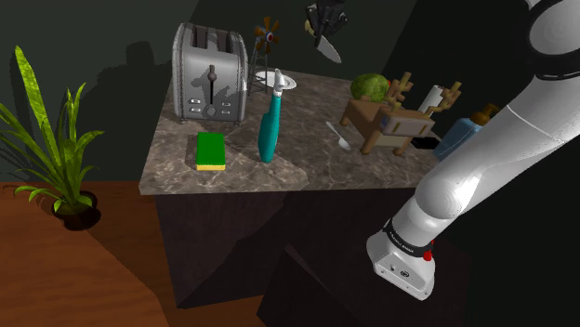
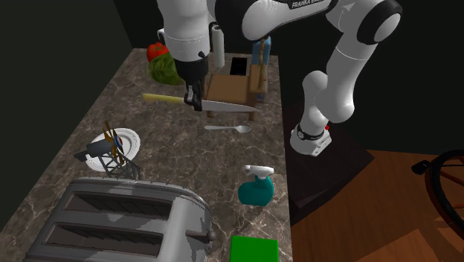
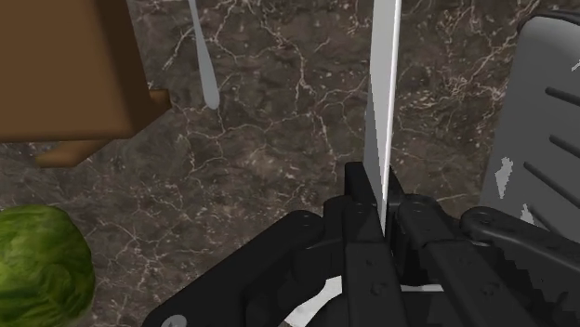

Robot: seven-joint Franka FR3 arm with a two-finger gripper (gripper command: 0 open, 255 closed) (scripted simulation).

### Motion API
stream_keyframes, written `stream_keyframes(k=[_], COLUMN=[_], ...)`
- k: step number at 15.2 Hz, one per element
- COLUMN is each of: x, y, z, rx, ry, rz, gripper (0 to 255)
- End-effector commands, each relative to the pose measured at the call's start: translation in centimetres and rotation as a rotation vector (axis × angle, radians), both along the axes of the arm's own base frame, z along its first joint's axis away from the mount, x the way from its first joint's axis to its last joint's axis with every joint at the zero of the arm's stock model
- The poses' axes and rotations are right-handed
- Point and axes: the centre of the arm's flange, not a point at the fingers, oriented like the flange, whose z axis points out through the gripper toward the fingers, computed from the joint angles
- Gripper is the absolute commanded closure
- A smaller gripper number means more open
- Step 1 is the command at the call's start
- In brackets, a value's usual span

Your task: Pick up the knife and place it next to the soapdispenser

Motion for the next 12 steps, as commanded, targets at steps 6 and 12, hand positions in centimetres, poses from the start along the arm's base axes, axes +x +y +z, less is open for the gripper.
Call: stream_keyframes(k=[6, 12], x=[0.0, -3.9], y=[0.0, -3.6], z=[3.8, 4.8], rx=[0.000, 0.000], ry=[0.001, 0.001], rz=[0.000, 0.000], gripper=[255, 255])
